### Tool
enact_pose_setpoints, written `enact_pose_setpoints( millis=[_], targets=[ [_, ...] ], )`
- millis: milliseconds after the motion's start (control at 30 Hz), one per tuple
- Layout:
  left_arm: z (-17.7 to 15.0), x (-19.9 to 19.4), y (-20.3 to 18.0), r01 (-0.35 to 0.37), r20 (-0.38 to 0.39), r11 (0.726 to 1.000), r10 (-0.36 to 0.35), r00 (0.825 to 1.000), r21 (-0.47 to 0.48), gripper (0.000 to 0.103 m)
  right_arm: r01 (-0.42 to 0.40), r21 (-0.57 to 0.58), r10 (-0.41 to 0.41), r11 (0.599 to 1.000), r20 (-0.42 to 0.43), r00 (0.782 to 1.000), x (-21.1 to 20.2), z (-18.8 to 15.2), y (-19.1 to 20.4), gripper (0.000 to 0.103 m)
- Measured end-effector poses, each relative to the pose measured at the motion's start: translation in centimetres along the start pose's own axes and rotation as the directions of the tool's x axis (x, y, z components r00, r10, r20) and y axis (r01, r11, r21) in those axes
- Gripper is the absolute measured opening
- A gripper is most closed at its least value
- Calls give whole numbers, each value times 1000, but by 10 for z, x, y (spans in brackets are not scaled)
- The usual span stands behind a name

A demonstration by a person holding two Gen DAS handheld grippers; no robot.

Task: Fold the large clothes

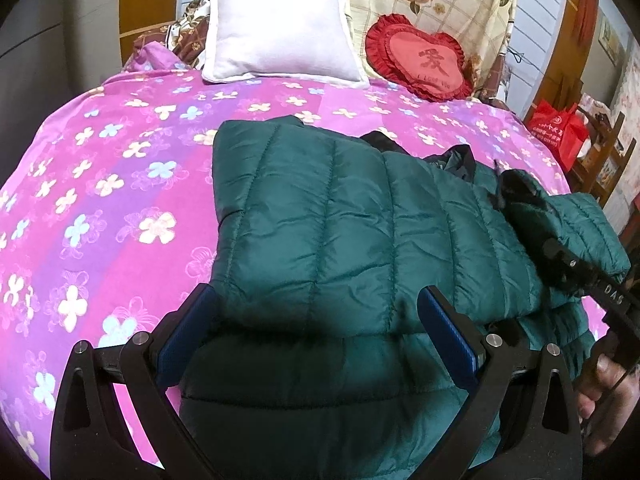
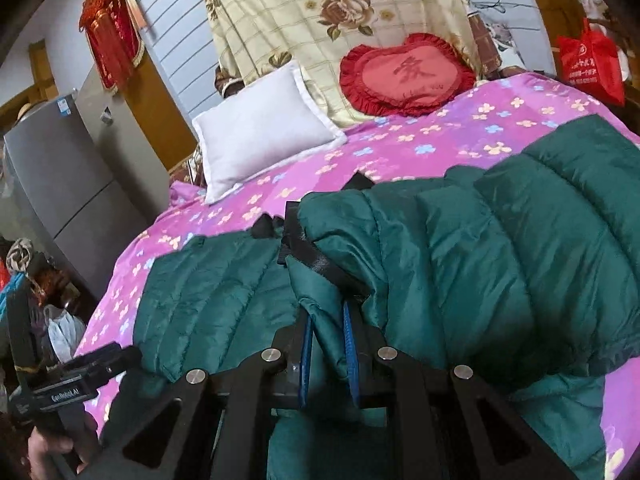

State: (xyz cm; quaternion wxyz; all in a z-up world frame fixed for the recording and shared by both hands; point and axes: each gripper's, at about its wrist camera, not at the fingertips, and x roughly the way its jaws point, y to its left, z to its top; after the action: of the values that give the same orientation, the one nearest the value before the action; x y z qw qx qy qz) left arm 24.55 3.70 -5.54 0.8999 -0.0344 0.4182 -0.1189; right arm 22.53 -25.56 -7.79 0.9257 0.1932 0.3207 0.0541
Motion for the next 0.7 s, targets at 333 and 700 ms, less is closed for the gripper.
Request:
enact_pose_setpoints(
  millis=[333, 700],
  targets=[
    [-1, 1, -2, -1, -3, 1000, 1, 1000, 10, 101, 51, -1, -51, 999, -41, 998, 13, -4, 3, 14],
    [0, 0, 1, 0, -2, 1000, 0, 1000, -10, 101, 28, -160, -37, 987, -58, 998, 14, -15, 41, 14]
  ],
)
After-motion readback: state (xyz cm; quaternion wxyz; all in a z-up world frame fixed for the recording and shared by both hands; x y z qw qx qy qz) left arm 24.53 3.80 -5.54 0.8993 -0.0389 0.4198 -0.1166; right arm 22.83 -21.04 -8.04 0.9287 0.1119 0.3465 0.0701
